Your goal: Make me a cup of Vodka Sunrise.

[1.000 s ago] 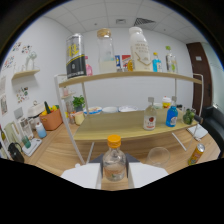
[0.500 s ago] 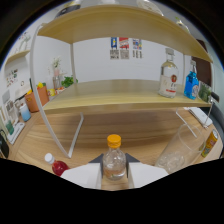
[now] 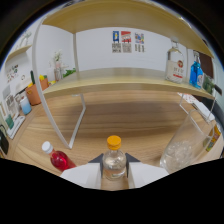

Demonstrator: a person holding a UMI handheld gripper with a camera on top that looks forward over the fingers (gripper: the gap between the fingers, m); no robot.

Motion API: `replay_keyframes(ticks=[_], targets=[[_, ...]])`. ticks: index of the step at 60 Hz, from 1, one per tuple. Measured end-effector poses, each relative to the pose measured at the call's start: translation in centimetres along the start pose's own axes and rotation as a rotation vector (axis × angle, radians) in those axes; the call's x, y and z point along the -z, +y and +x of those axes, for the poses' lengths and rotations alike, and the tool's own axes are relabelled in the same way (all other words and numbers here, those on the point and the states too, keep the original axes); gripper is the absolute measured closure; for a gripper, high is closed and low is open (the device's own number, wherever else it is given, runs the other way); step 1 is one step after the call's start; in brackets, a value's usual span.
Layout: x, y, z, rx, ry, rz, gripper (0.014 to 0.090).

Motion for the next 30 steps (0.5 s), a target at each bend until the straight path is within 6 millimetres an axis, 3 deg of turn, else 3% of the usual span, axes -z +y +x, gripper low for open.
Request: replay_keyframes(ticks=[9, 16, 22, 30], targets=[[0.4, 0.6, -0.2, 0.024, -0.024, -0.009, 0.0656], [1.4, 0.2, -0.5, 0.028, -0.047, 0.000, 0.0412], [3.9, -1.7, -1.0, 0.039, -0.071, 0.036, 0.0186], [9.0, -5.4, -1.0, 0.045, -0.102, 0.124, 0.0183]])
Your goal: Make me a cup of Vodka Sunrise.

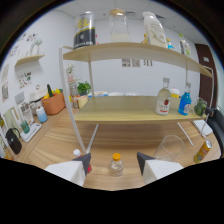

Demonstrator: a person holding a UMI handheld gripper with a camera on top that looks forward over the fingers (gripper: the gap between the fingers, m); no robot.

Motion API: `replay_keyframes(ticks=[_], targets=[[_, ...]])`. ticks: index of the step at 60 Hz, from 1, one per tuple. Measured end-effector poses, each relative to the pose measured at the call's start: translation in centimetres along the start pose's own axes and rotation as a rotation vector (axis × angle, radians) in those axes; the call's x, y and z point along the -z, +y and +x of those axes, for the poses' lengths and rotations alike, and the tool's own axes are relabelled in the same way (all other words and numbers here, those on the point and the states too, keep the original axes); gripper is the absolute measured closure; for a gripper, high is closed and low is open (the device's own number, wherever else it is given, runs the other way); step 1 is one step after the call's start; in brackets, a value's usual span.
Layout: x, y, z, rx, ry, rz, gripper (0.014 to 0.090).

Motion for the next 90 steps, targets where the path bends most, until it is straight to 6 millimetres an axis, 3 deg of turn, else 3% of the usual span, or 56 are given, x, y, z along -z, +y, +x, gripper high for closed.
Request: replay_keyframes(ticks=[10, 22, 26, 32, 39, 49, 57, 66, 69, 76, 85, 90], targets=[[5.4, -2.3, 2.2, -0.006, 0.008, 0.054, 0.0186], [9.3, 0.2, 7.7, -0.032, 0.085, 0.020, 0.0188], [10.3, 0.0, 9.6, -0.049, 0.107, 0.017, 0.0186], [11.7, -4.1, 12.2, -0.069, 0.128, 0.079, 0.0187], [12.7, -12.4, 15.2, -0.076, 0.143, 0.215, 0.0188], [11.4, -23.3, 18.3, -0.059, 0.125, 0.353, 0.0191], [8.2, -28.2, 20.1, -0.033, 0.122, 0.396, 0.0224], [3.4, -28.9, 20.8, -0.013, 0.113, 0.330, 0.0347], [2.2, -28.6, 21.0, -0.014, 0.114, 0.311, 0.0430], [1.7, -29.0, 21.2, -0.023, 0.115, 0.309, 0.0662], [2.2, -29.0, 21.3, -0.026, 0.114, 0.312, 0.0685], [3.5, -29.7, 20.9, -0.011, 0.097, 0.328, 0.0687]])
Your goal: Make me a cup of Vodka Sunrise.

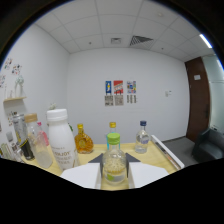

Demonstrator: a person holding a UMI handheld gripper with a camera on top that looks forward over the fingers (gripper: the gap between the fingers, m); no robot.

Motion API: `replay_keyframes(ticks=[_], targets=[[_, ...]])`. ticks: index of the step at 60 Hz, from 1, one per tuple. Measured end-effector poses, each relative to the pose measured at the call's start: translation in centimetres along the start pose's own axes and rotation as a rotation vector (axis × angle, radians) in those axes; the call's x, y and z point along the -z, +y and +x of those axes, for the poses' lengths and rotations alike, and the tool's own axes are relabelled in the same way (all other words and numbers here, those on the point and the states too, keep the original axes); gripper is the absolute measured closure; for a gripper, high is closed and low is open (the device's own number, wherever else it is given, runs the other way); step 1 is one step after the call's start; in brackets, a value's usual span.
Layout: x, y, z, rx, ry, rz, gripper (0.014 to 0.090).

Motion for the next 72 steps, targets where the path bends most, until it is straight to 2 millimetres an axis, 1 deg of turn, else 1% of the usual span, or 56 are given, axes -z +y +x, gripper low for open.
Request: replay_keyframes(ticks=[6, 9, 12, 16, 19, 23, 26, 30, 31, 33, 36, 41, 43, 48, 53, 63, 72], targets=[[2.3, -2.5, -0.4, -0.002, -0.022, 0.058, 0.0692], [3.7, -3.3, -0.6, -0.020, -0.040, 0.079, 0.0692], [5.1, -3.5, -0.8, -0.042, -0.054, 0.089, 0.0691], [6.6, -2.3, -0.6, -0.060, -0.058, 0.085, 0.0691], [7.6, -0.2, -0.3, -0.062, -0.049, 0.068, 0.0691], [8.1, 3.9, 0.2, -0.103, -0.037, 0.004, 0.0693], [8.2, 7.8, 0.3, -0.129, -0.036, -0.053, 0.0693], [8.1, 13.0, 1.0, -0.139, -0.012, -0.125, 0.0692], [8.0, 14.6, 0.8, -0.141, -0.010, -0.135, 0.0692], [8.0, 16.6, 1.1, -0.144, -0.002, -0.157, 0.0692], [8.0, 19.2, 1.2, -0.161, 0.002, -0.186, 0.0693], [7.6, 22.8, 1.7, -0.159, 0.016, -0.221, 0.0694], [7.4, 23.8, 1.8, -0.151, 0.020, -0.238, 0.0692], [7.0, 25.1, 2.0, -0.101, 0.029, -0.261, 0.0691], [6.6, 24.8, 2.3, 0.039, 0.036, -0.254, 0.0692], [5.8, 23.4, 2.5, 0.442, 0.044, -0.246, 0.0694], [5.4, 22.1, 2.5, 0.877, 0.065, -0.237, 0.0696]])
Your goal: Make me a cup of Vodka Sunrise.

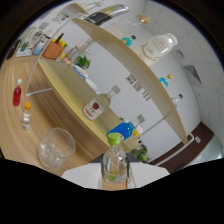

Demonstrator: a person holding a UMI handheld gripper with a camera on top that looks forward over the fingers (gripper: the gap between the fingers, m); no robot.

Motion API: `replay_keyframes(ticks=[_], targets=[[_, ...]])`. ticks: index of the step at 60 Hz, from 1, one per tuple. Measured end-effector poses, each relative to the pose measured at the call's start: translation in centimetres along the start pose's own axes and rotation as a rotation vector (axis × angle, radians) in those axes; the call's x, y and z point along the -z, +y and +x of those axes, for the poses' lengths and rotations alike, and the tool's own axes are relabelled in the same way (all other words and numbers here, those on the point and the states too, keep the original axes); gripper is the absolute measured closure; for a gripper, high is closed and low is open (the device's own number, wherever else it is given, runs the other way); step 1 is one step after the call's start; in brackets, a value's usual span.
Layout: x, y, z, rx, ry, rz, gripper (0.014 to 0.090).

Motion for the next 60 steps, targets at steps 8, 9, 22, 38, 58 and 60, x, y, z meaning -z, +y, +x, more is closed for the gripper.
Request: replay_keyframes(ticks=[8, 9, 22, 38, 58, 60], targets=[[-0.2, -1.0, 0.1, 0.331, 0.055, 0.011, 0.0694], [-0.2, -1.2, 0.1, 0.370, 0.060, 0.017, 0.0694], [-0.5, -2.4, -0.7, 0.858, 0.111, 0.053, 0.0696], [-0.5, -1.8, -1.4, 1.164, 0.108, 0.018, 0.0695], [0.5, -3.6, -1.0, 0.983, 0.081, 0.081, 0.0694], [0.9, -4.1, -0.6, 0.889, 0.076, 0.094, 0.0692]])
